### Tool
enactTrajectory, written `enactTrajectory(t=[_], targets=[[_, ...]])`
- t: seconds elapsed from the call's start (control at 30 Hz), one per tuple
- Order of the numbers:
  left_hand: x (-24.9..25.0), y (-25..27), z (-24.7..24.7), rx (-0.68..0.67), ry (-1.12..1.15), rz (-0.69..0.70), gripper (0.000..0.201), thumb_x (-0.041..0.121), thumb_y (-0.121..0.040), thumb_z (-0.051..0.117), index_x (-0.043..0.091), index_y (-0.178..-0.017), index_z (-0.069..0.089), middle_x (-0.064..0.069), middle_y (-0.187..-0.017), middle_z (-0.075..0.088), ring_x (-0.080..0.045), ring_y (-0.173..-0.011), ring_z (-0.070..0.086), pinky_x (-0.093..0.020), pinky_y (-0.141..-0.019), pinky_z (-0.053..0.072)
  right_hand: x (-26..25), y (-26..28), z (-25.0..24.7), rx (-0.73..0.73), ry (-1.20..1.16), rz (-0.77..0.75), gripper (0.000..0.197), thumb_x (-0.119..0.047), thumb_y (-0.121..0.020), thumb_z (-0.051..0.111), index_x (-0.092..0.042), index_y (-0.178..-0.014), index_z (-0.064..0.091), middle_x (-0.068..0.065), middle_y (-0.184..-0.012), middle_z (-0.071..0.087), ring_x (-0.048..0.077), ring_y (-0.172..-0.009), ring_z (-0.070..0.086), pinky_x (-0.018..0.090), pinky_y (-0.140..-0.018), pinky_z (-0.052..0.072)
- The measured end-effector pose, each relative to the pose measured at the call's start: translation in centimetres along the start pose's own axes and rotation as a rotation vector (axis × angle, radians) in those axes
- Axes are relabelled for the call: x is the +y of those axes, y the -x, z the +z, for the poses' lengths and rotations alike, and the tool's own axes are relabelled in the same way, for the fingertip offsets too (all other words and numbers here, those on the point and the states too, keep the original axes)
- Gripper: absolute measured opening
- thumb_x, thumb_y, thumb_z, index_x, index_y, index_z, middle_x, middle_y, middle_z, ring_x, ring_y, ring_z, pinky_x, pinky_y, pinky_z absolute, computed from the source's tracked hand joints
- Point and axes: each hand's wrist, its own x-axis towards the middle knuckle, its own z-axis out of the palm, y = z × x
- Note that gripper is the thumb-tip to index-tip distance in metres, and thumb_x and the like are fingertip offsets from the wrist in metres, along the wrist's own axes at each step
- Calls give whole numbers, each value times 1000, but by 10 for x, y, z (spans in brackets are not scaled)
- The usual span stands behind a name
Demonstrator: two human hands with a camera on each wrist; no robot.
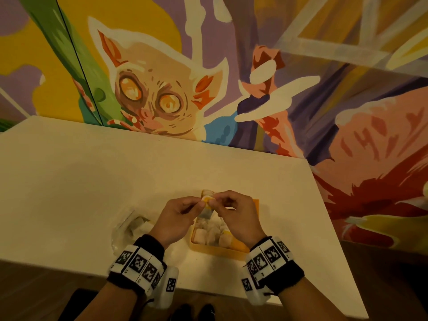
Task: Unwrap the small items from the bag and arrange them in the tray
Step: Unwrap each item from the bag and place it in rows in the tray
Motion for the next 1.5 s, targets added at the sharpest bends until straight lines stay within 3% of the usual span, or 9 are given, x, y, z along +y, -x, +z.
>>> enactTrajectory(t=[0.13,0.4,0.57,0.7,0.87,1.0,1.1,1.17,1.5], targets=[[-1,0,1,-49,-49,125,12,14,-91,65,16,-96,76,2,-89,76,-10,-82,70,-16,-69,51,-4,-1,-2,14,59,-57,5,-23,-83,75,-28,-83,72,-11,-83,72,5,-78,64,22,-72,52],[-7,-7,11,-7,27,6,12,11,-93,61,10,-92,73,-2,-76,73,-20,-70,68,-35,-57,59,3,-3,-3,-78,114,4,9,-18,-84,74,-27,-84,71,-7,-87,72,10,-78,66,26,-70,54],[-40,-17,10,65,-237,-30,13,18,-92,65,26,-99,70,5,-97,71,-11,-81,67,-31,-76,57,17,-23,-23,-21,321,125,4,-18,-85,73,-20,-82,72,-10,-77,67,5,-66,61,14,-63,46],[-64,-16,13,76,-477,-121,33,18,-94,60,21,-127,58,-2,-119,65,-16,-98,63,-27,-83,52,43,-48,-44,97,573,181,8,-10,-88,66,-9,-83,72,1,-77,65,16,-76,58,24,-72,46],[-87,-16,17,-25,-709,-221,49,23,-99,49,11,-145,39,-11,-139,53,-26,-125,52,-34,-105,42,67,-74,-49,-63,881,412,17,1,-84,52,-11,-74,58,8,-87,56,25,-85,51,23,-61,35],[-95,-18,20,-56,-779,-263,44,23,-101,43,9,-143,41,-12,-137,54,-26,-125,51,-33,-103,42,84,-85,-41,-152,994,557,33,-6,-89,52,-18,-66,33,4,-83,42,22,-90,45,22,-67,34],[-96,-20,21,-47,-789,-246,39,22,-102,42,10,-138,49,-11,-133,57,-25,-120,55,-31,-97,43,88,-88,-32,-160,1045,606,5,-9,-96,49,-11,-100,52,10,-121,53,25,-115,54,25,-87,43],[-96,-20,21,-41,-776,-247,40,22,-102,43,11,-139,49,-10,-134,57,-24,-121,54,-30,-99,42,92,-88,-27,-161,1078,602,29,-11,-98,49,-2,-126,47,15,-134,49,28,-124,50,28,-100,44],[-98,-19,16,-44,-663,-256,41,20,-101,47,12,-141,48,-11,-133,57,-24,-119,55,-31,-99,45,100,-92,-22,-63,932,644,32,-14,-94,54,-2,-123,57,18,-129,56,32,-119,54,34,-93,44]])
